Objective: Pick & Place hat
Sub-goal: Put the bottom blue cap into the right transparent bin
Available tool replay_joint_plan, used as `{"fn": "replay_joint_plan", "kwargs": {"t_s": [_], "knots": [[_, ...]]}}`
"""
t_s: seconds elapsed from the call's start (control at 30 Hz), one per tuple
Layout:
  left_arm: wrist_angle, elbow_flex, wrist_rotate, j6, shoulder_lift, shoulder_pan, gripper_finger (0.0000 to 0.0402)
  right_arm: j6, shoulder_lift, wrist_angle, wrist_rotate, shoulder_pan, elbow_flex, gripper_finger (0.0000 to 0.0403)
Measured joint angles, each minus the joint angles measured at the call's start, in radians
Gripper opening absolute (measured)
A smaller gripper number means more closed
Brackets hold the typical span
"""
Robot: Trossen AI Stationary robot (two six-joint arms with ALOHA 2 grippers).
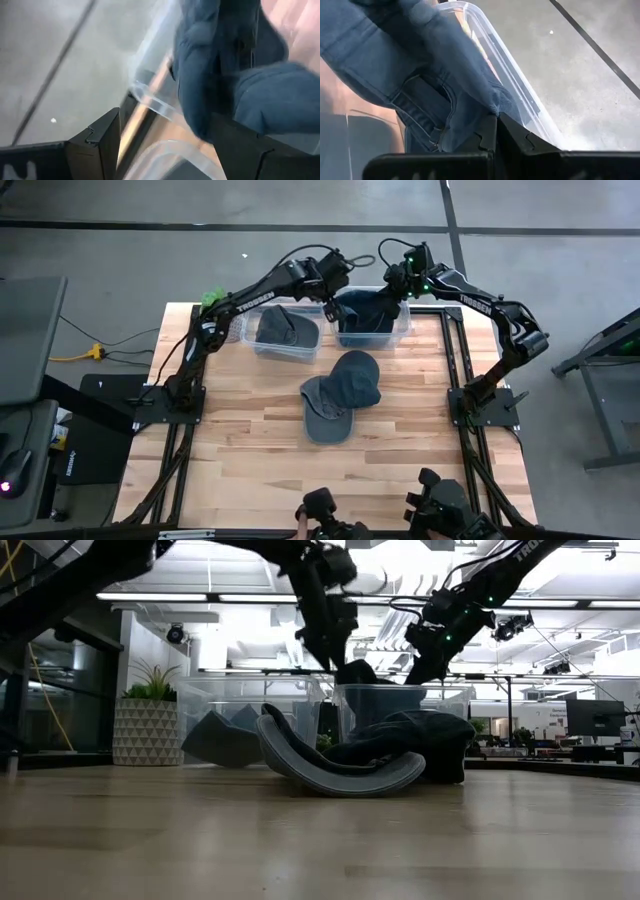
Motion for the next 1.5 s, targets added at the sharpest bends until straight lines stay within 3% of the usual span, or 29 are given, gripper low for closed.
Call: {"fn": "replay_joint_plan", "kwargs": {"t_s": [0.63,0.97,1.2,1.5], "knots": [[-0.055,0.001,0.026,-0.04,-0.192,0.029,0.0243,-0.034,0.0,-0.031,0.024,0.0,0.018,0.0001],[-0.14,-0.028,0.173,-0.053,-0.208,0.129,0.0243,-0.218,0.0,-0.293,0.187,0.047,0.291,0.0],[-0.137,-0.05,0.239,-0.051,-0.208,0.188,0.0243,-0.312,0.0,-0.474,0.218,0.049,0.491,0.0],[-0.094,-0.05,0.276,0.005,-0.208,0.198,0.0243,-0.456,0.077,-0.592,0.253,0.147,0.568,0.0]]}}
